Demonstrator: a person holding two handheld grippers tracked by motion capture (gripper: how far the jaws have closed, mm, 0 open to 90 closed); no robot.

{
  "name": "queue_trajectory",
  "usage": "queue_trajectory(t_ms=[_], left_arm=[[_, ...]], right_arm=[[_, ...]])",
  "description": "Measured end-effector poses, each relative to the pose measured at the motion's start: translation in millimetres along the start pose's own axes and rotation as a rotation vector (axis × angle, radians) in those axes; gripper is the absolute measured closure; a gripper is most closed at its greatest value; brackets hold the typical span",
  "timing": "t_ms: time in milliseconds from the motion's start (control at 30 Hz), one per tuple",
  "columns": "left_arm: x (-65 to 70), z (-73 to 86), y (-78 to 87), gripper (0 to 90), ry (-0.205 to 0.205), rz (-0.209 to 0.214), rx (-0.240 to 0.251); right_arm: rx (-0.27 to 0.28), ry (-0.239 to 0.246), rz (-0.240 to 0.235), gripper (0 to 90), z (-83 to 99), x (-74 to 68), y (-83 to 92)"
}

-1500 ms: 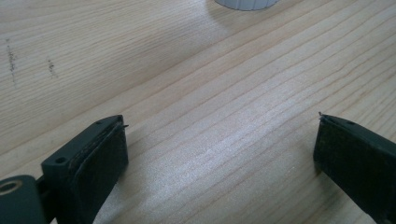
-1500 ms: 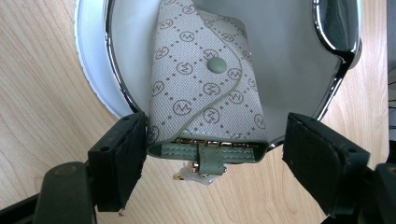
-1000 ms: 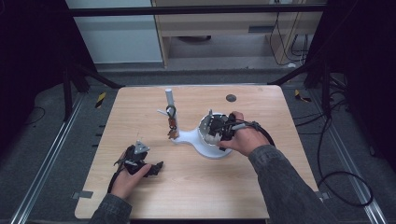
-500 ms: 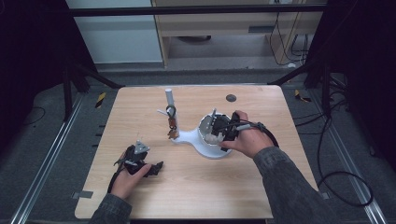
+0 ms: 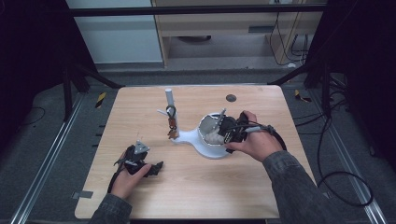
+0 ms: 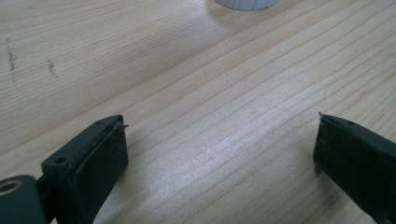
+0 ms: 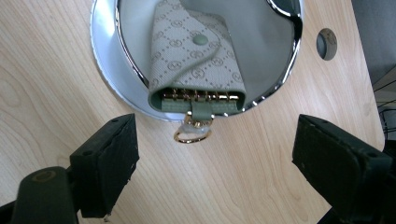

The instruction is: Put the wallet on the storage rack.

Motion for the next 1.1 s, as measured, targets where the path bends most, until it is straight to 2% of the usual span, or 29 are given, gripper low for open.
queue_trajectory(t_ms=[67,467,1100], left_arm=[[0.0,0.0,0.0,2.4,0.000,0.000,0.000],[0.0,0.2,0.1,2.4,-0.001,0.000,-0.001],[0.1,0.2,0.0,2.1,0.000,-0.003,-0.001]], right_arm=[[0.010,-0.022,-0.003,14.2,5.2,-1.2,0.2],[0.030,-0.064,0.001,11.7,24.4,-3.6,0.7],[0.070,-0.172,0.013,10.3,55.3,-10.1,-10.4]])
Point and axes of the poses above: each handheld gripper's, and its own axes: y roughly backward along the jaws, z roughly out of its underside, x roughly to its right, the point moved 10 cm from there along -y, roughly forward along the jaws, and after that the axes turned 15 degrees about y, right-handed, at the moved point
